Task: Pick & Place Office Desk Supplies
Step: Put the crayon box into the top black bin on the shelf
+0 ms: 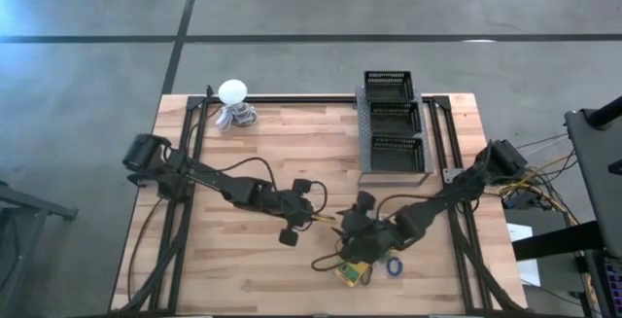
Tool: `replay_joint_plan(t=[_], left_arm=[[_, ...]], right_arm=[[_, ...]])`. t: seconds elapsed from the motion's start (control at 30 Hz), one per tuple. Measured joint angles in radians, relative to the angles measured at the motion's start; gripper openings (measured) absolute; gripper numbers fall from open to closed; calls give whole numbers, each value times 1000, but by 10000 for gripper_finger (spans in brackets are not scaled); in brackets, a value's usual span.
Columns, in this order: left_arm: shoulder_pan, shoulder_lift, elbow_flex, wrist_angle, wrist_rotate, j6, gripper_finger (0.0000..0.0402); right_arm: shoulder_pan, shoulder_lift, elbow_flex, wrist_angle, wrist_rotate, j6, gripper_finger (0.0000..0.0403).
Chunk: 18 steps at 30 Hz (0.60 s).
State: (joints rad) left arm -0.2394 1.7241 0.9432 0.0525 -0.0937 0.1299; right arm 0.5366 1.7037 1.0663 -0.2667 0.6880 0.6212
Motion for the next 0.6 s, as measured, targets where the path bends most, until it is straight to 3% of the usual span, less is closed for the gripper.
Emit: replay_joint_plan(t=[0.23, 0.4, 0.6], left_arm=[[0, 0, 0, -2, 0, 0, 38], [0, 0, 0, 0, 0, 0, 43], [0, 0, 1, 0, 0, 0, 55]], right_arm=[[-29, 22, -3, 99, -7, -74, 174], [-54, 31, -10, 131, -98, -102, 127], [-61, 55, -26, 141, -77, -109, 69]])
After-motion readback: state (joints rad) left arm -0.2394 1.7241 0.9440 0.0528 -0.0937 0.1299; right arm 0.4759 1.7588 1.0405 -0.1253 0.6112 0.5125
